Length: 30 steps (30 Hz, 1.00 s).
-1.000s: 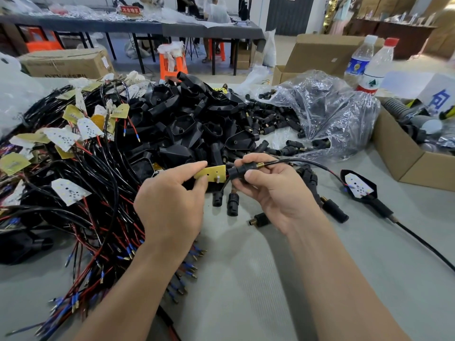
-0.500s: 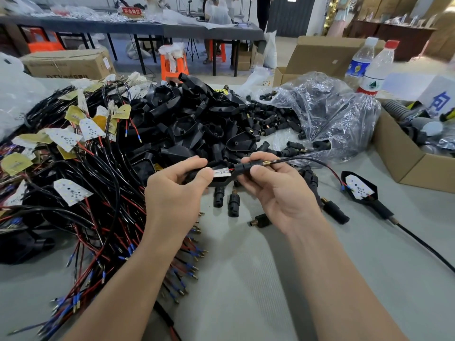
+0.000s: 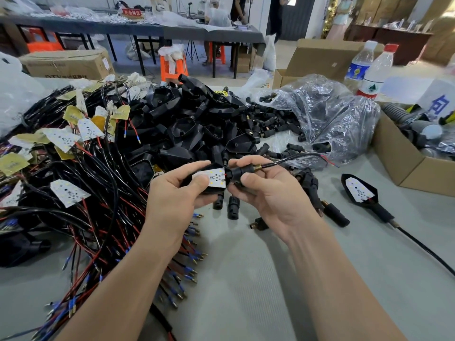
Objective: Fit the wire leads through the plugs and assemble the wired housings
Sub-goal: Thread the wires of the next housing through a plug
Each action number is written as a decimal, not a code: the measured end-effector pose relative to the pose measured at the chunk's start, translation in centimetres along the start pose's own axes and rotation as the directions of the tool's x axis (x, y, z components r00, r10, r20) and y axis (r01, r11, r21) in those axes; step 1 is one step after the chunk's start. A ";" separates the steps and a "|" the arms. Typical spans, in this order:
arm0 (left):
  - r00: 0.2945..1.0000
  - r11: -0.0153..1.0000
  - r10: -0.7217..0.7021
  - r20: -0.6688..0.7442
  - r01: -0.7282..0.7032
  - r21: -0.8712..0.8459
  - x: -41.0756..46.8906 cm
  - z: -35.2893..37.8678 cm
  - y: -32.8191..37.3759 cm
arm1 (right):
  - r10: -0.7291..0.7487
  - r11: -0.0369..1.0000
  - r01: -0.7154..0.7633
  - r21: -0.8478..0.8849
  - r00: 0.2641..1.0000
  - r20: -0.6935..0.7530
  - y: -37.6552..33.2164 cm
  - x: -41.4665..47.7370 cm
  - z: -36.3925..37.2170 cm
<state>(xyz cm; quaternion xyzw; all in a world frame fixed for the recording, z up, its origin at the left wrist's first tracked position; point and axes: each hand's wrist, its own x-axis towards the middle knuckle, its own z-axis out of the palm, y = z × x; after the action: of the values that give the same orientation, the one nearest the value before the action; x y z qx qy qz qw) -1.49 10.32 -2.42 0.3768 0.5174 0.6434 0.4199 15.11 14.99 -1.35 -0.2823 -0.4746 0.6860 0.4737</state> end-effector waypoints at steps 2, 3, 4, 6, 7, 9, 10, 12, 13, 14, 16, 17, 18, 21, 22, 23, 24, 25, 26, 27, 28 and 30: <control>1.000 1.000 -0.004 0.019 0.004 -0.012 -0.1 -0.1 0.0 | -0.020 0.999 0.021 -0.040 1.000 0.008 0.0 0.0 0.2; 1.000 1.000 -0.005 0.030 0.005 -0.019 -0.1 -0.2 0.1 | -0.028 0.998 0.029 -0.052 0.999 0.014 0.0 0.0 0.3; 0.999 1.000 -0.003 0.038 0.004 -0.022 -0.2 -0.2 0.1 | -0.029 0.998 0.031 -0.051 0.999 0.023 0.0 0.0 0.4; 0.999 1.000 -0.003 0.053 0.003 -0.008 -0.3 0.0 0.2 | -0.032 0.999 0.033 -0.038 0.999 0.033 -0.1 0.0 0.6; 0.998 1.000 -0.003 0.063 0.003 -0.002 -0.4 0.2 0.2 | -0.038 0.999 0.039 -0.038 0.999 0.030 0.0 0.1 0.5; 0.997 1.000 -0.007 0.082 0.007 -0.003 -0.5 0.4 0.3 | -0.045 0.998 0.046 -0.040 0.999 0.026 0.2 0.1 0.3; 0.996 1.000 -0.007 0.088 0.008 -0.010 -0.5 0.4 0.3 | -0.041 0.998 0.042 -0.037 0.999 0.032 0.1 0.1 0.3; 0.996 1.000 -0.002 0.088 0.004 -0.018 -0.4 0.5 0.3 | -0.032 0.999 0.033 -0.038 0.999 0.009 0.0 0.0 0.2; 0.997 1.000 0.000 0.082 0.001 -0.011 -0.4 0.6 0.3 | -0.033 0.997 0.030 -0.069 0.999 -0.042 0.1 0.0 0.2; 0.998 1.000 0.003 0.070 -0.003 0.001 -0.4 0.7 0.3 | -0.048 0.988 0.027 -0.150 0.989 -0.139 0.1 0.0 0.3; 0.999 0.999 0.021 0.028 -0.022 0.030 -0.4 0.7 0.3 | -0.203 0.875 -0.028 -0.483 0.886 -0.418 0.2 0.0 0.4; 0.999 0.998 0.035 0.001 -0.035 0.046 -0.2 0.6 0.2 | -0.343 0.769 -0.079 -0.634 0.786 -0.514 0.3 -0.1 0.5; 0.998 0.997 0.051 -0.021 -0.049 0.062 -0.1 0.5 0.2 | -0.486 0.685 -0.084 -0.724 0.687 -0.540 0.3 -0.4 0.6; 0.996 0.991 0.091 -0.014 -0.089 0.102 0.0 0.1 0.2 | -0.713 0.428 0.062 -0.902 0.636 -0.295 -0.5 -0.8 1.2; 0.996 0.989 0.093 0.000 -0.092 0.112 -0.1 0.2 0.3 | -0.699 0.322 0.092 -0.942 0.695 -0.171 -0.4 -0.6 1.1; 0.996 0.990 0.086 0.007 -0.086 0.109 -0.1 0.1 0.5 | -0.652 0.262 0.114 -0.958 0.753 -0.088 -0.4 -0.4 1.0; 0.998 0.994 0.069 0.010 -0.069 0.085 -0.1 0.0 0.7 | -0.601 0.257 0.123 -0.959 0.797 -0.059 -0.5 -0.1 1.2; 0.999 0.998 0.038 0.020 -0.039 0.041 -0.1 -0.3 0.8 | -0.564 0.274 0.124 -0.954 0.824 -0.054 -0.6 -0.1 1.2; 0.999 1.000 -0.005 0.048 0.005 -0.015 -0.1 -0.5 0.9 | -0.549 0.297 0.124 -0.947 0.834 -0.063 -0.6 -0.1 1.1; 0.994 0.996 -0.047 0.101 0.055 -0.071 -0.1 -0.6 1.0 | -0.550 0.313 0.122 -0.942 0.832 -0.075 -0.8 -0.1 0.9; 0.983 0.987 -0.082 0.167 0.103 -0.121 -0.3 -0.6 1.1 | -0.563 0.321 0.115 -0.940 0.822 -0.091 -1.2 -0.1 0.6; 0.952 0.964 -0.126 0.278 0.184 -0.191 -0.6 -0.2 1.2 | -0.590 0.331 0.113 -0.937 0.799 -0.113 -2.1 -0.2 0.0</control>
<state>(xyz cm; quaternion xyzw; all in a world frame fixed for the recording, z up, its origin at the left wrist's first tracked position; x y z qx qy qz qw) -1.65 9.51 -1.36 0.3694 0.4124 0.6045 0.5727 16.03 15.02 0.57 -0.5214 -0.6951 0.1158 0.4812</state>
